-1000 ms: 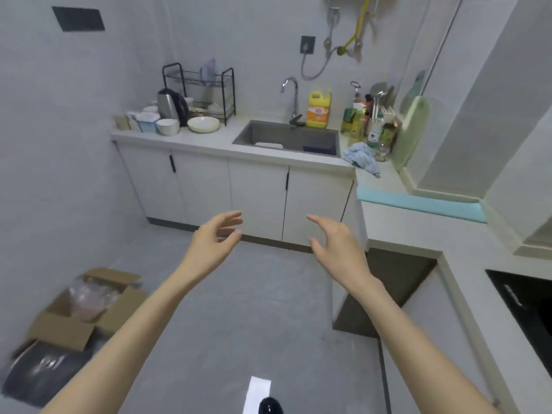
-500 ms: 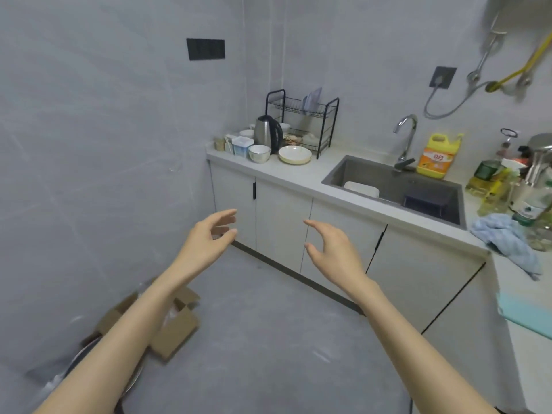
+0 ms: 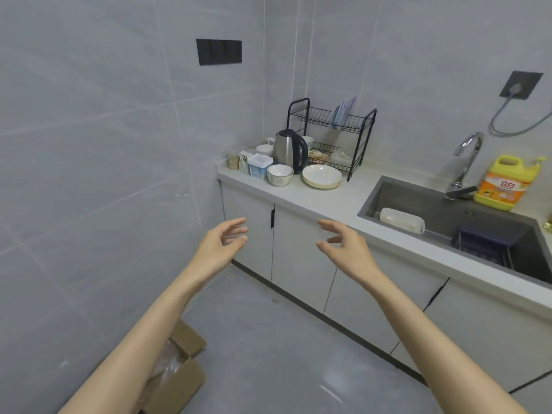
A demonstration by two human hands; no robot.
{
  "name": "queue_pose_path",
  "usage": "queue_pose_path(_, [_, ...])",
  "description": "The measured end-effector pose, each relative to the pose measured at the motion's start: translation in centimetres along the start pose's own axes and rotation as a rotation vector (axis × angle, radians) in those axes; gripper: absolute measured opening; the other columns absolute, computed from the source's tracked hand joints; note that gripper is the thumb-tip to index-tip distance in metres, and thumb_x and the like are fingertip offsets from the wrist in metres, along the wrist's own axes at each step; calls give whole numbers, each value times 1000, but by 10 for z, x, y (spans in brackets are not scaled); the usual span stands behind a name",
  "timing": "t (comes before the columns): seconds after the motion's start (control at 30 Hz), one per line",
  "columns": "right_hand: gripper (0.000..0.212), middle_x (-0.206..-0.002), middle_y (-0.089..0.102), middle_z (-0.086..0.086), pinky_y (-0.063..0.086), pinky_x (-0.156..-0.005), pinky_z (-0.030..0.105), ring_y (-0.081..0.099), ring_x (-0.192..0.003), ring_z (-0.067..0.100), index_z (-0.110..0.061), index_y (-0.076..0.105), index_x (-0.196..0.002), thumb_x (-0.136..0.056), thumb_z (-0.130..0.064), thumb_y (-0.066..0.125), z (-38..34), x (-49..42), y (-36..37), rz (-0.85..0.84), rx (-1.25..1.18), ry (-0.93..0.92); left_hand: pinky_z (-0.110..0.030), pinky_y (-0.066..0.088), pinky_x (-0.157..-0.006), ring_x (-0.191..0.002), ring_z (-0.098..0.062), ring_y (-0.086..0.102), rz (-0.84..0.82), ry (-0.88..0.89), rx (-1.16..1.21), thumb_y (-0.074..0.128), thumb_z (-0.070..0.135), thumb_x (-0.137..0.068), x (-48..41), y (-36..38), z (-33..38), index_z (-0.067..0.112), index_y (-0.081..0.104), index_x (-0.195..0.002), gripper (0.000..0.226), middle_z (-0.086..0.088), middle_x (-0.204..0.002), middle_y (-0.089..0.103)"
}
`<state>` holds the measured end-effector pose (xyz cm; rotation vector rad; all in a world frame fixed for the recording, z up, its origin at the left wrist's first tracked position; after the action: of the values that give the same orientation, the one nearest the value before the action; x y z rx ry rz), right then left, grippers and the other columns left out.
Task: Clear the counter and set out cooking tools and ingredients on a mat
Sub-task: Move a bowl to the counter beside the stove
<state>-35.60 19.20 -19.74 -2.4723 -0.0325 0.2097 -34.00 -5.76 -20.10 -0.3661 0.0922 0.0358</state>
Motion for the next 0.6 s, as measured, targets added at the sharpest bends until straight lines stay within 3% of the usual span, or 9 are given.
queue_pose_path(0.2, [43, -128, 56, -9, 48, -85, 25, 62, -100, 13, -26, 53, -130, -89, -18, 62, 15, -118, 29, 10, -115, 106, -31, 45, -101, -105, -6, 59, -73, -54, 10, 56, 14, -94, -127, -12, -26, 22, 51, -131, 39, 5, -119, 62])
queue_pose_path(0.43, [40, -130, 54, -5, 54, -84, 31, 60, -105, 14, -23, 55, -130, -90, -17, 62, 51, -237, 60, 6, -332, 262, -24, 47, -83, -108, -13, 58, -144, -148, 31, 54, 13, -95, -251, -7, -63, 19, 48, -134, 41, 0, -124, 59])
queue_pose_path(0.6, [38, -129, 54, -2, 54, -83, 30, 55, -115, 16, -21, 54, -129, -92, -18, 60, 87, -318, 82, -11, -424, 343, -28, 47, -89, -111, -13, 58, -166, -221, 56, 52, 14, -95, -334, 6, -99, 23, 50, -131, 37, 4, -122, 62])
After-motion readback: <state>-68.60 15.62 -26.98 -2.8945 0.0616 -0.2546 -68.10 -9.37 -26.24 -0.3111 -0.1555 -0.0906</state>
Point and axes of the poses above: each hand's wrist, its own x-axis away from the middle knuckle, its own y-axis out of the palm, z = x × y, the point moved 10 cm from there along -x, towards the middle knuckle
